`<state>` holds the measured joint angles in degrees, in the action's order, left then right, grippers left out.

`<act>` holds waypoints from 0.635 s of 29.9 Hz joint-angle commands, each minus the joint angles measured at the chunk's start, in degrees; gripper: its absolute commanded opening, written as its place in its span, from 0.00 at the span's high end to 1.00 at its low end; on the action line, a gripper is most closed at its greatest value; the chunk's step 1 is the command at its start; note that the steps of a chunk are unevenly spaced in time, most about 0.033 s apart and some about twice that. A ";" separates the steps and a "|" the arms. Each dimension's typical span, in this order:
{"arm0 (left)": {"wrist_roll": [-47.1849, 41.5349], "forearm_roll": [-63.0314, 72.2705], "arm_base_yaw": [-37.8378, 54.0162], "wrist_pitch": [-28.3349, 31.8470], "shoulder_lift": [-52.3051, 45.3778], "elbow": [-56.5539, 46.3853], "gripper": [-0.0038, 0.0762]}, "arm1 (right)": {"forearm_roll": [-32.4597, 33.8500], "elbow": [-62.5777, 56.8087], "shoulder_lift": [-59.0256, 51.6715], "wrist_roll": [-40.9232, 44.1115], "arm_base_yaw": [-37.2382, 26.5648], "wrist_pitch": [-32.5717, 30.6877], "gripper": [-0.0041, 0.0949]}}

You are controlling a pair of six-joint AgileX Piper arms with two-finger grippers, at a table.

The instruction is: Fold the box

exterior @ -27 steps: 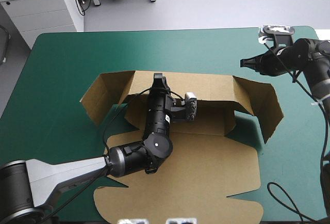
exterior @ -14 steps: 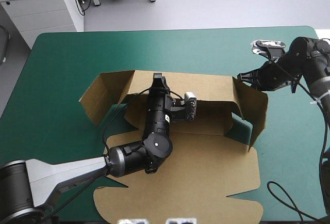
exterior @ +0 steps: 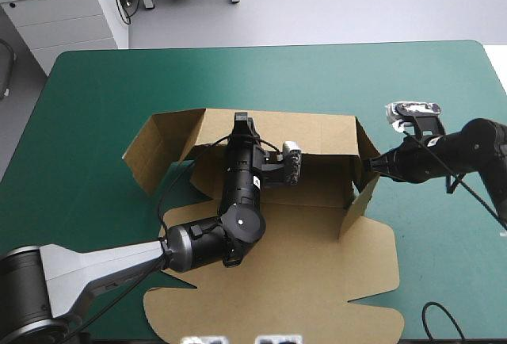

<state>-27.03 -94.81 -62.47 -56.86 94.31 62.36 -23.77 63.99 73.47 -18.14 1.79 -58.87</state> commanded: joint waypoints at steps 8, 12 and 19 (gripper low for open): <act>-0.83 0.78 -0.38 -3.30 -2.78 1.37 0.96 | -25.13 -16.44 -8.60 -29.33 -0.46 14.79 0.97; -0.83 0.66 -0.38 -3.30 -2.78 1.37 0.96 | -27.60 -18.50 -9.72 -36.32 -0.46 15.37 0.97; -0.71 0.37 -0.38 -3.30 -2.78 1.37 0.96 | -28.22 -18.50 -9.72 -42.01 -0.46 12.01 0.69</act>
<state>-27.03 -91.43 -62.47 -57.52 94.31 62.36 -48.94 44.22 64.98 -57.67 1.79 -46.09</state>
